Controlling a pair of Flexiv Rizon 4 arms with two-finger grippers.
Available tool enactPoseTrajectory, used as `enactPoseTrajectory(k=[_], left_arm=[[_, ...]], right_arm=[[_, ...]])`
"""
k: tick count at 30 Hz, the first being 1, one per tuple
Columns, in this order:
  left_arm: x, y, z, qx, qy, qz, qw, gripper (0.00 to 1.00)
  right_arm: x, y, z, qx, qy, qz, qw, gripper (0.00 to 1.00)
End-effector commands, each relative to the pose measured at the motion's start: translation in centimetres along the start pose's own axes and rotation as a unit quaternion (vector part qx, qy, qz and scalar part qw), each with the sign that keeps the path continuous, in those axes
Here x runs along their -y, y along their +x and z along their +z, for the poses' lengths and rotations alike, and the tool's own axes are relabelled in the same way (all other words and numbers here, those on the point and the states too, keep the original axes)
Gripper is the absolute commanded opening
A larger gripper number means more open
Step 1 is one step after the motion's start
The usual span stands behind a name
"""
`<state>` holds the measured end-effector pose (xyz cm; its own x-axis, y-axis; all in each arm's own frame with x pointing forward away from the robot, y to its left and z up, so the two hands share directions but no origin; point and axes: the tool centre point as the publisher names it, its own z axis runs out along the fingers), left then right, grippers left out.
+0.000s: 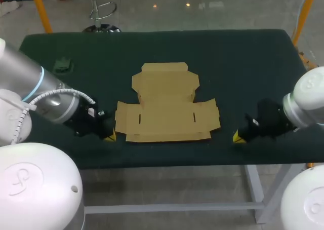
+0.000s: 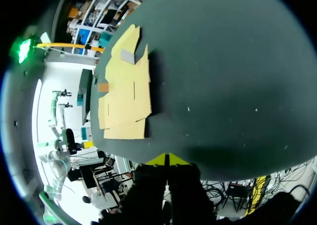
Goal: Assemble the packaging by folding the flat box into shape, placing the metal phone stand inside, and closing the box properly
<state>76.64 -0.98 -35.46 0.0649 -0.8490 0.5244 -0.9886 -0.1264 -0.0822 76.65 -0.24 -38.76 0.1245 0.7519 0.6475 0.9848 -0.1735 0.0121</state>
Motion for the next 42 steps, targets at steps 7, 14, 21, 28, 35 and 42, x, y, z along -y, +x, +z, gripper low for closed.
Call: enactPoseTrajectory(k=[7,14,21,28,35,42], left_arm=[[0.0,-0.4,1.7,-0.011,-0.025,0.018,0.999,0.00],[0.2,-0.3,2.5,-0.016,-0.040,0.035,0.998,0.00],[0.4,0.0,3.5,-0.013,-0.055,0.057,0.997,0.00],[0.7,-0.2,4.0,-0.012,-0.060,0.061,0.996,0.00],[1.3,-0.3,4.3,-0.017,-0.066,0.065,0.996,0.00],[1.7,-0.4,4.5,-0.013,-0.073,0.072,0.995,0.00]], right_arm=[[0.3,-0.1,1.6,-0.017,0.012,-0.009,1.000,0.00],[0.0,-0.1,3.1,-0.030,0.023,-0.014,0.999,0.00],[-0.4,0.5,4.2,-0.038,0.032,-0.022,0.999,0.00],[-0.7,1.3,4.7,-0.041,0.036,-0.033,0.998,0.00],[-0.7,2.0,5.5,-0.031,0.036,-0.036,0.998,0.00],[-1.1,2.1,6.1,-0.033,0.038,-0.033,0.998,0.00]])
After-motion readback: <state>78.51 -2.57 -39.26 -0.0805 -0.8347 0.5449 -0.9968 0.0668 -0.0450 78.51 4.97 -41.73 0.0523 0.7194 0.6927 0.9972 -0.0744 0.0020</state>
